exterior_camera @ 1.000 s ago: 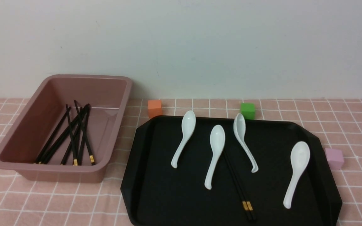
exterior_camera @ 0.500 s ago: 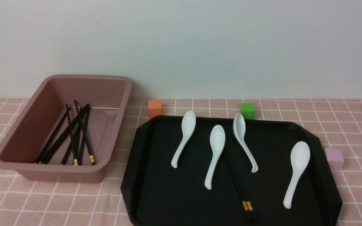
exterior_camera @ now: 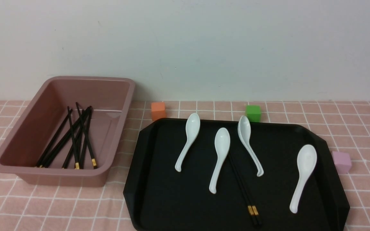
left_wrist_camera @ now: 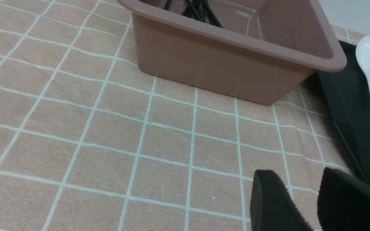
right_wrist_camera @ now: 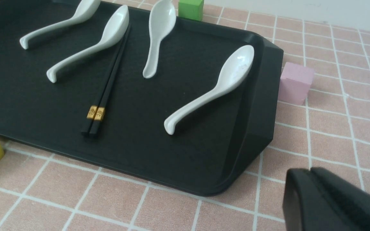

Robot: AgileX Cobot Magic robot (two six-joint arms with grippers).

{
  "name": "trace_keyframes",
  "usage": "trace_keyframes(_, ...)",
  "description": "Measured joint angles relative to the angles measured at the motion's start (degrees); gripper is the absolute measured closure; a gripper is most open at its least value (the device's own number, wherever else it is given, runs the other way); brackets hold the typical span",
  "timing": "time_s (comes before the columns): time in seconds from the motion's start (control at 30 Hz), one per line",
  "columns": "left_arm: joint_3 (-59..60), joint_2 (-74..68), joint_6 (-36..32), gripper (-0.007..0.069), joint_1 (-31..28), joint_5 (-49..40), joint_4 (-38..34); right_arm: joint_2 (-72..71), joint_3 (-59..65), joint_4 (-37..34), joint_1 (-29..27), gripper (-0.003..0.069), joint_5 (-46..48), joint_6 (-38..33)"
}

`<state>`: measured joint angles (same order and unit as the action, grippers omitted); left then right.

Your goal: On pink tablecloth take chopsticks from black tray and put them in box.

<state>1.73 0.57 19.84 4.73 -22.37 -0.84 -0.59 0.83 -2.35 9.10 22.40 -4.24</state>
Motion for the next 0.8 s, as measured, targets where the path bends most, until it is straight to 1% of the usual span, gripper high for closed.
trace_keyframes(0.8,0.0,0.0,0.0,0.0386,0.0,0.0,0.0,0.0,0.0,0.0,0.0,0.0582,0.0,0.0)
